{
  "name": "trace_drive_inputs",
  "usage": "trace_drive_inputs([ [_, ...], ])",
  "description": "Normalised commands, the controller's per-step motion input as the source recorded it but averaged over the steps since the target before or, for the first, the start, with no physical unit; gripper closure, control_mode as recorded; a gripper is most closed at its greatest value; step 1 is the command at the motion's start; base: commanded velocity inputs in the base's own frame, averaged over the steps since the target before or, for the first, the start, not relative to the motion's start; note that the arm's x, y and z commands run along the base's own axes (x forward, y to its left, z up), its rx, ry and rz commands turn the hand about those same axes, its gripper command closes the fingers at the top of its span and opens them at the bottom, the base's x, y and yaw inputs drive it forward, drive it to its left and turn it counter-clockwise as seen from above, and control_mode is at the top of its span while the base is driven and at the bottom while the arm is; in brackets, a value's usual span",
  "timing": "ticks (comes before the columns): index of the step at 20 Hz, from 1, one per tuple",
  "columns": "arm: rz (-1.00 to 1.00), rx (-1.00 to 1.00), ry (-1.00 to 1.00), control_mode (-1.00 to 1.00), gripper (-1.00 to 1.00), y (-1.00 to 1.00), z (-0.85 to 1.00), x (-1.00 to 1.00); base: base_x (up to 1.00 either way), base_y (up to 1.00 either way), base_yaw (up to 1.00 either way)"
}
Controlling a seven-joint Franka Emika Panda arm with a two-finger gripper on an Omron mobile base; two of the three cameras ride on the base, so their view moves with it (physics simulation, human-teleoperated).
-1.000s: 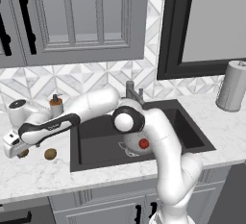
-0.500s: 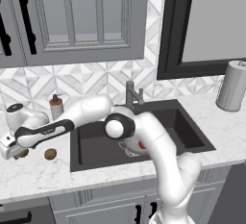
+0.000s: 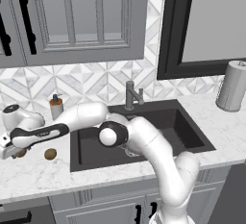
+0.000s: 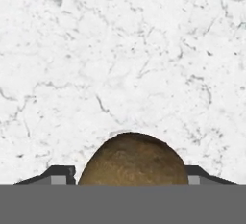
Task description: Put the colander in the sink, put the kiwi, kiwi, apple in the colander, and turn on the sink faucet and pour water over the colander.
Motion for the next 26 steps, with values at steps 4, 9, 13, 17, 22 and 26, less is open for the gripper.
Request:
trace_drive_inputs([
  [4, -0.12, 0.00, -0.02, -1.00, 1.00, -0.12, -0.19, -0.02, 0.00, 0.00, 0.00],
  [9, -0.23, 0.14, -0.22, -1.00, 1.00, -0.55, -0.14, -0.15, 0.00, 0.00, 0.00],
  [13, -0.22, 0.37, -0.43, -1.00, 1.00, -0.92, 0.01, -0.28, 0.00, 0.00, 0.00],
  [17, -0.11, 0.48, -0.33, -1.00, 1.00, -1.00, 0.00, -0.31, 0.00, 0.00, 0.00],
  [22, -0.11, 0.58, -0.23, -1.00, 1.00, -1.00, 0.20, -0.28, 0.00, 0.00, 0.00],
  [26, -0.15, 0.44, -0.04, -1.00, 1.00, -1.00, 0.76, -0.40, 0.00, 0.00, 0.00],
])
